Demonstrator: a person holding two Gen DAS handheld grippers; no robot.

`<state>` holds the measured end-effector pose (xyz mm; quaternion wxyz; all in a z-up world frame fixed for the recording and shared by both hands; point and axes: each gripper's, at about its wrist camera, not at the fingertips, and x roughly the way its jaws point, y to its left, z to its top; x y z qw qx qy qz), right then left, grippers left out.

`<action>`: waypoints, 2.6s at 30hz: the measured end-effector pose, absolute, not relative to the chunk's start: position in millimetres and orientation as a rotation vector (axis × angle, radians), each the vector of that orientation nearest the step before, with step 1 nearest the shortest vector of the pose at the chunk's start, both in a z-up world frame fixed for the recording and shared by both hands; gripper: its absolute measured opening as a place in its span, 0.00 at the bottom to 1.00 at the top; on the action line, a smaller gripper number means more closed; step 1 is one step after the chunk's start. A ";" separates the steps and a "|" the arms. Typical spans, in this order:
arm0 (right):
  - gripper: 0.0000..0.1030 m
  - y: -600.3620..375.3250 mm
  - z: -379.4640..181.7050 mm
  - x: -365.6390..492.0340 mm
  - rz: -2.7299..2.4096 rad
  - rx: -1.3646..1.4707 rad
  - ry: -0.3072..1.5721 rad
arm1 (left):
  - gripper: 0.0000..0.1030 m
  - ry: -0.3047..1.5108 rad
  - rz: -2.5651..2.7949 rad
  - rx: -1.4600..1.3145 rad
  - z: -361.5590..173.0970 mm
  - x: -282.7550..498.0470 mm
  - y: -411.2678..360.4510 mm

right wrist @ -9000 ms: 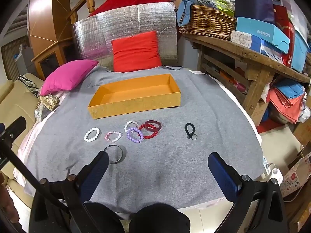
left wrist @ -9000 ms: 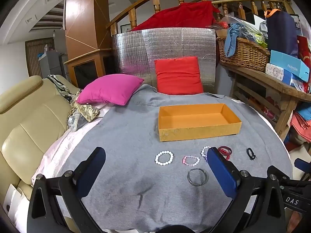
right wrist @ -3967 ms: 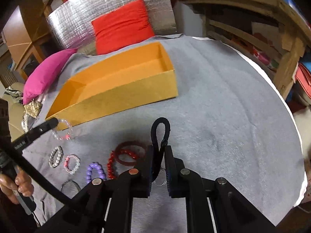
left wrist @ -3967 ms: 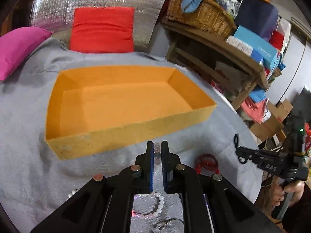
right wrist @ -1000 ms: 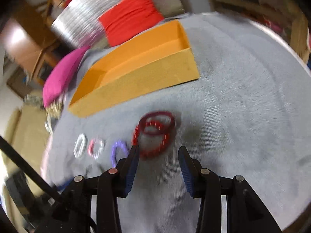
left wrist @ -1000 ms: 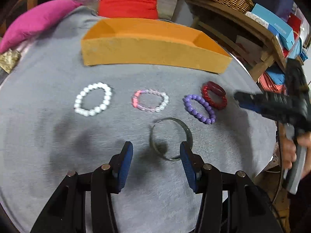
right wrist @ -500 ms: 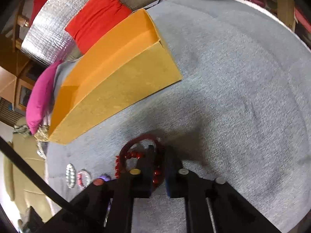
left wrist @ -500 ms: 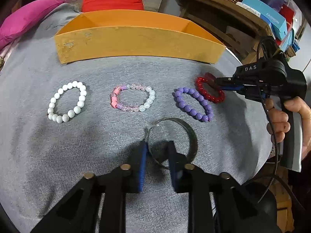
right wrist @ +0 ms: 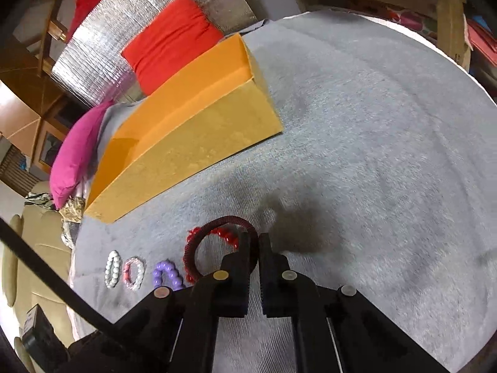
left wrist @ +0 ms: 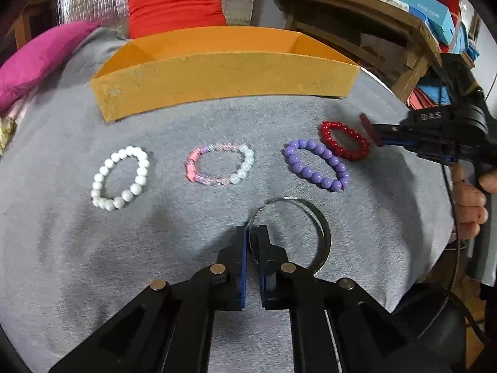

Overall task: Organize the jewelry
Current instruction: 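Grasp the silver bangle with the left tool while the right tool grasps the maroon ring, then carry the bangle and maroon ring into the orange box and open both tools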

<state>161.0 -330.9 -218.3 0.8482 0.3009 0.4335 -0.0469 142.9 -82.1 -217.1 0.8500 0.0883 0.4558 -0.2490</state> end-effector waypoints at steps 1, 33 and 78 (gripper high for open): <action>0.05 -330.7 -217.0 157.8 -0.095 0.637 0.906 | 0.05 0.946 -0.515 0.199 -215.2 142.4 -80.8; 0.05 -315.6 -235.5 97.2 -0.029 0.592 0.961 | 0.73 0.951 -0.500 0.222 -222.4 127.0 -89.4; 0.09 -319.4 -182.9 342.1 -0.083 0.388 0.924 | 0.62 0.915 -0.362 0.250 -175.2 389.1 -121.9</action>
